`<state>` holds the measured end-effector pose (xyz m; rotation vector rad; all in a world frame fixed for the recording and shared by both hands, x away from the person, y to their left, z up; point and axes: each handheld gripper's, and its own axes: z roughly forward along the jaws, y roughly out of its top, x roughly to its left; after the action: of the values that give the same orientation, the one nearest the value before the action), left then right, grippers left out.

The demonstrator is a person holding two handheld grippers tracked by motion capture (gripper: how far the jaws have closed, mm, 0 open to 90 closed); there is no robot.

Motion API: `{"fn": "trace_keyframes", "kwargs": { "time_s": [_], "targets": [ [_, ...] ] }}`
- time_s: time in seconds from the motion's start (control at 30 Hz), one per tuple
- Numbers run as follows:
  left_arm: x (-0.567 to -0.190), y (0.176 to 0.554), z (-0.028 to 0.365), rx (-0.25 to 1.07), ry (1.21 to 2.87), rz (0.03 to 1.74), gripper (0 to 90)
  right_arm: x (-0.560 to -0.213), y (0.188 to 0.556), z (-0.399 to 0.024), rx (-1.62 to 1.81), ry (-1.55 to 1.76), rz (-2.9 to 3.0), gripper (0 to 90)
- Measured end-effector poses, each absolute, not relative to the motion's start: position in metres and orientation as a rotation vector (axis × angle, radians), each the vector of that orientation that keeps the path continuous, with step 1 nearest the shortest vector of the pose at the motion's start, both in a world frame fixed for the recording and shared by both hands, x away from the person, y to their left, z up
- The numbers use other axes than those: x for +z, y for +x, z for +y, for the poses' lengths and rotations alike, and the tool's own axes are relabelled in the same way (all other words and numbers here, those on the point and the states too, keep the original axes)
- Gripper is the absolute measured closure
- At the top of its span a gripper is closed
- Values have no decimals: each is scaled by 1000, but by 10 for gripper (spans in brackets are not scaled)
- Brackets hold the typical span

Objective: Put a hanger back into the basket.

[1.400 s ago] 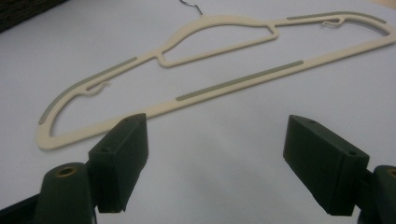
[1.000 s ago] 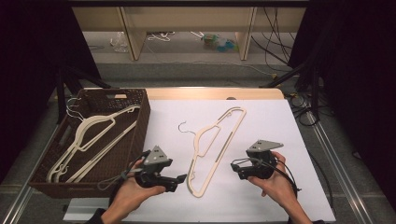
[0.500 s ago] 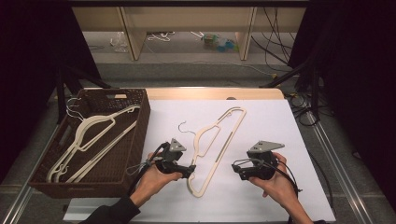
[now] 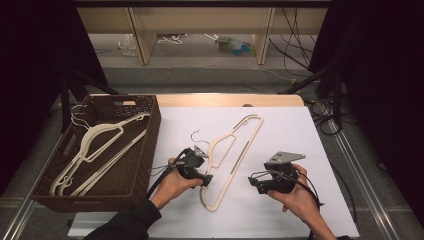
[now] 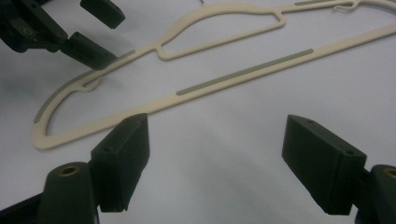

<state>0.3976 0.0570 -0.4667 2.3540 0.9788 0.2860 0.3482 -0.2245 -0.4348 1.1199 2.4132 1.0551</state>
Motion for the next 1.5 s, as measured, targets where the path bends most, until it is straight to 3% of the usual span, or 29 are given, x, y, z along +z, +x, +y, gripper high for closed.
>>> {"fn": "trace_keyframes", "kwargs": {
  "time_s": [0.77,1.23,1.43,1.5],
  "targets": [
    [-474,403,45,236,2443,963,363,-435,346,-224,1062,1123,2415,244],
    [-469,406,55,234,2512,889,694,-433,344,-221,1056,1099,2426,250],
    [-464,411,60,291,2618,875,721,-434,345,-223,1052,1084,2427,251],
    [-464,415,63,272,2619,909,690,-434,345,-222,1052,1086,2430,252]
  ]
}}
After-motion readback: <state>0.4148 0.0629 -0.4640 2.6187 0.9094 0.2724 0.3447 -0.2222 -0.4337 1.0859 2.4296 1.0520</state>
